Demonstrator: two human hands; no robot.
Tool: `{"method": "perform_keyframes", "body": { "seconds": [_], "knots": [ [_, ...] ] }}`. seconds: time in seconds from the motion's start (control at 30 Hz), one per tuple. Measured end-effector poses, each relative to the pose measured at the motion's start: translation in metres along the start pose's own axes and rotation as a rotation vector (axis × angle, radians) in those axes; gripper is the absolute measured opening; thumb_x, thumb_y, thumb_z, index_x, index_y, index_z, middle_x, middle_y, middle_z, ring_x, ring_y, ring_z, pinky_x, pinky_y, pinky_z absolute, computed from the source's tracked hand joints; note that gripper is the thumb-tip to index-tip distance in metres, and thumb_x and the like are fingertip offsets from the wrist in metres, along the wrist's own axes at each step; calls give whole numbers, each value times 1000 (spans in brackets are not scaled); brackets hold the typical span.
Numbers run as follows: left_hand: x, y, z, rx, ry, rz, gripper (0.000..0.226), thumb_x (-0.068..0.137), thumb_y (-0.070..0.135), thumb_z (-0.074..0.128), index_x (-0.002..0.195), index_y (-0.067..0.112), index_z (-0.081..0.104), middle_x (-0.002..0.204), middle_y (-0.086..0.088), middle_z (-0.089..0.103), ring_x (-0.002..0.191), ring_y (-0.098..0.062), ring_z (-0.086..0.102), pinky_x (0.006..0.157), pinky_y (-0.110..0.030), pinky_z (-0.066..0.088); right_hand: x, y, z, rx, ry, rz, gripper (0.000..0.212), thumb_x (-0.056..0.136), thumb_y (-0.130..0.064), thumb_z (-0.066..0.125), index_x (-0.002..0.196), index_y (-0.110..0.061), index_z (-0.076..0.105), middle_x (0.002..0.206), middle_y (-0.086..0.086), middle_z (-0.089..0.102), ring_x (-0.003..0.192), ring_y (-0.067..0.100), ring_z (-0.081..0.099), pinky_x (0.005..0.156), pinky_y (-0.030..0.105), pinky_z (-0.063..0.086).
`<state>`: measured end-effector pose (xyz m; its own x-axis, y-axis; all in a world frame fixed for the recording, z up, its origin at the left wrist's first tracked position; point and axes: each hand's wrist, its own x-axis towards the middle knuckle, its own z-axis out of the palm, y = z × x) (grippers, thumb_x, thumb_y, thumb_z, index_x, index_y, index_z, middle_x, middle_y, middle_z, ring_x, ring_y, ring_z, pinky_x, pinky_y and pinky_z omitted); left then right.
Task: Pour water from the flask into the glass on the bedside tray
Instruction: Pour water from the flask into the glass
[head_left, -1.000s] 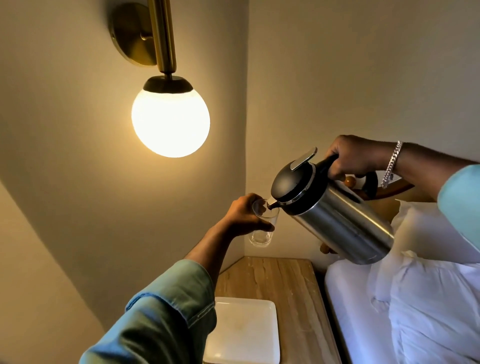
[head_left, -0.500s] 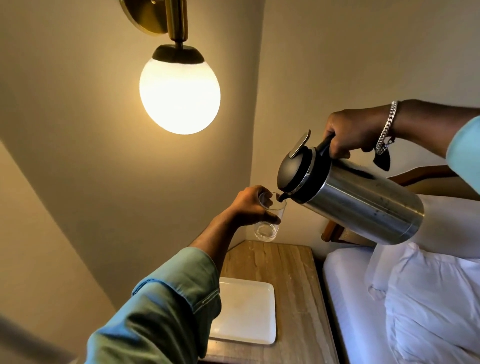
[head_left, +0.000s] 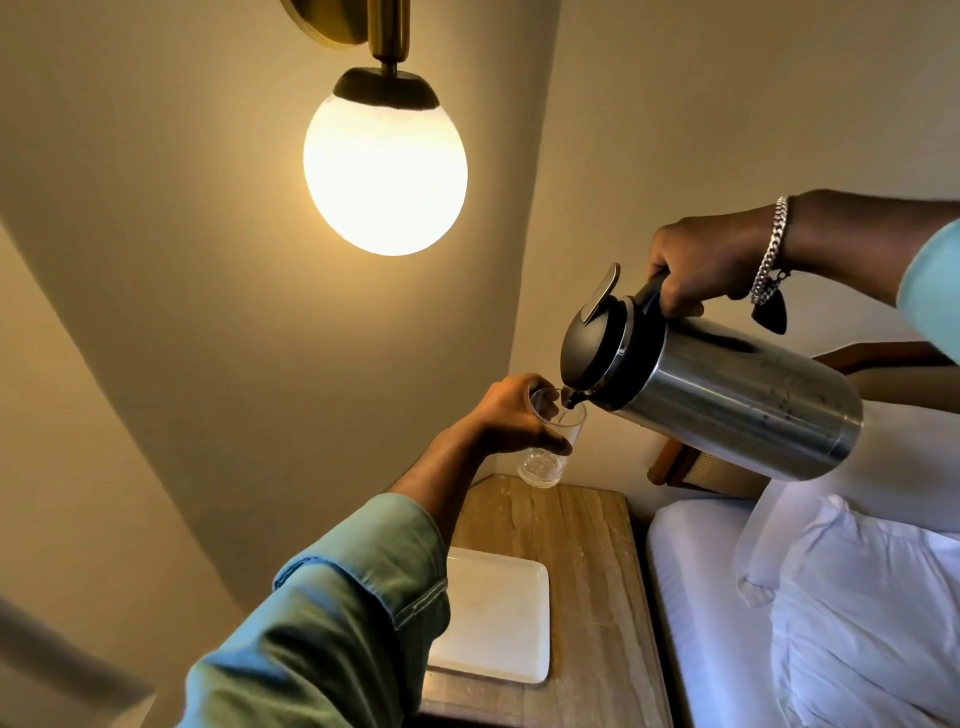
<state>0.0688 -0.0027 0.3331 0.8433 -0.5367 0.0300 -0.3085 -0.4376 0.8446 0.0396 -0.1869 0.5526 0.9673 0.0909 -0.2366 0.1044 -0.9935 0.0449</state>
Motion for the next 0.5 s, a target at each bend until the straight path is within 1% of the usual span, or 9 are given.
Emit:
{"method": "perform_keyframes", "body": {
  "seconds": [0.03, 0.1, 0.17, 0.27, 0.37, 0.5],
  "knots": [
    [0, 0, 0, -2, -1, -2, 66, 55, 30, 86, 113, 19, 55, 98, 12, 58, 86, -1, 57, 68, -12, 43, 2, 0, 0, -16, -3, -4, 21, 62, -1, 68, 44, -11, 62, 32, -7, 48, 28, 2, 42, 28, 14, 30],
    [0, -3, 1, -4, 2, -3, 66, 56, 29, 85, 114, 19, 55, 99, 11, 58, 86, -2, 57, 68, -12, 42, 6, -2, -1, -52, -12, -14, 24, 62, -4, 69, 42, -13, 61, 33, -7, 50, 36, 5, 44, 37, 19, 35],
    [0, -6, 3, 1, 5, -5, 67, 57, 28, 85, 115, 18, 55, 104, 8, 58, 90, -6, 57, 71, -13, 43, 9, -4, -3, -70, -13, -19, 25, 61, -5, 69, 40, -14, 60, 35, -6, 51, 44, 11, 45, 45, 25, 36],
    [0, -11, 5, 9, 18, -12, 69, 57, 27, 85, 118, 16, 54, 109, 4, 59, 94, -10, 56, 76, -16, 44, 13, -8, -7, -103, -3, -18, 25, 58, -4, 69, 38, -14, 59, 32, -6, 50, 46, 14, 45, 47, 26, 36],
    [0, -14, 7, 0, 24, -15, 72, 57, 27, 86, 120, 14, 53, 117, -3, 62, 97, -12, 58, 82, -21, 47, 16, -12, -12, -128, -12, -33, 22, 57, -2, 70, 41, -13, 60, 32, -7, 49, 47, 15, 46, 47, 26, 36],
    [0, -17, 9, -3, 37, -17, 70, 56, 28, 86, 118, 16, 54, 115, -2, 62, 97, -12, 58, 79, -19, 46, 19, -15, -17, -158, -15, -43, 18, 57, -2, 70, 44, -12, 63, 35, -6, 50, 47, 16, 46, 46, 25, 36]
  ]
}}
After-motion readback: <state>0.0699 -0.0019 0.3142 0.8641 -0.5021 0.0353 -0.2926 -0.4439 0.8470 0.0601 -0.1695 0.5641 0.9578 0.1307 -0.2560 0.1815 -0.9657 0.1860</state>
